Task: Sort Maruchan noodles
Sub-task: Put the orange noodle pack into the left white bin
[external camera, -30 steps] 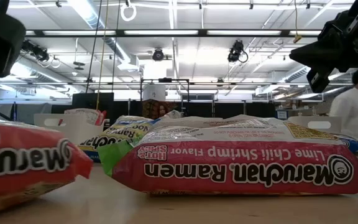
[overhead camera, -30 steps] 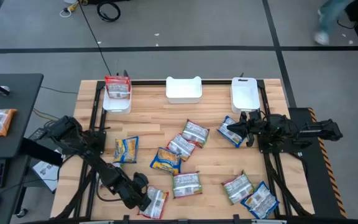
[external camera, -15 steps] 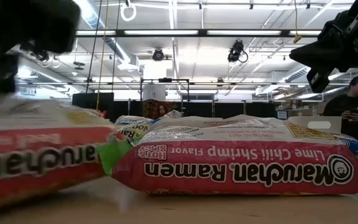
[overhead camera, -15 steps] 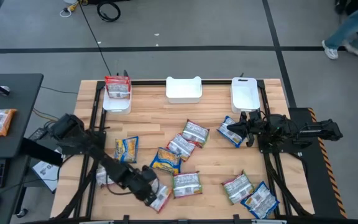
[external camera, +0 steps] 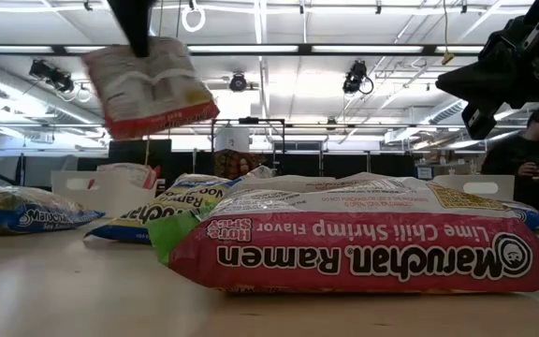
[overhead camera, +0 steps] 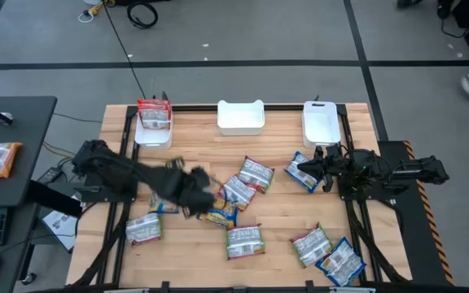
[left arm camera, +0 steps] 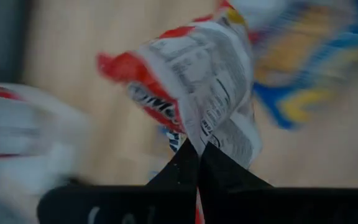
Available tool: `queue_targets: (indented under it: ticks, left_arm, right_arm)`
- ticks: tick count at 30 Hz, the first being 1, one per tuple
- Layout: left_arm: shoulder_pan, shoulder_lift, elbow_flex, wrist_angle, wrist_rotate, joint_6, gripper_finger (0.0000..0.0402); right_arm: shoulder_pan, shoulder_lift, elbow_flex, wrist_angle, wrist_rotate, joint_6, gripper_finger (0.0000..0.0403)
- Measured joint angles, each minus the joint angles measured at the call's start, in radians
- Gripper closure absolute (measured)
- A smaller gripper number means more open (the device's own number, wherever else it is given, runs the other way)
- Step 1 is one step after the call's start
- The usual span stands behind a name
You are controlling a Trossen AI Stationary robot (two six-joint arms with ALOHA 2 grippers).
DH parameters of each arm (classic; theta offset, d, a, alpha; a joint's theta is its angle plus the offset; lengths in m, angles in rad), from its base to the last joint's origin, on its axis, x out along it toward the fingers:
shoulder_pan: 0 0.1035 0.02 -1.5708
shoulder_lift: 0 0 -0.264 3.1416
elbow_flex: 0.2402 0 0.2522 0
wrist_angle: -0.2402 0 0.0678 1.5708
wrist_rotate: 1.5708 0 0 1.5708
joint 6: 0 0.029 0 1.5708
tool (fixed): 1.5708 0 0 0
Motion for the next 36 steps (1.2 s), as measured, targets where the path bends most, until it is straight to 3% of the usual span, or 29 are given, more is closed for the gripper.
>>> queue_targets:
  ticks: [7, 15, 25, 31, 36]
  left_arm:
    - [0.217, -0.019, 0.009, -0.005, -0.253, 0.378, 0.0400]
    - [0.492, -0.017, 0.009, -0.006, -0.314, 0.736, 0.0401]
    - [0.737, -0.024, 0.009, -0.006, -0.499, 0.882, 0.0401]
    - [0.770, -0.035, 0.000, 0.000, -0.501, 0.902, 0.0401]
    - [0.777, -0.136, -0.143, -0.004, -0.504, 0.880, 0.0401]
  right_arm:
    - [0.000, 0.000, 0.000, 0.002, 0.000, 0.000, 0.0366]
    - [0.000, 0.000, 0.000, 0.001, 0.000, 0.000, 0.0366]
    - [0.000, 0.000, 0.000, 0.000, 0.000, 0.000, 0.0366]
    - [0.000, 0.000, 0.000, 0.000, 0.000, 0.000, 0.0366]
    - [0.000, 0.000, 0.000, 0.000, 0.000, 0.000, 0.0366]
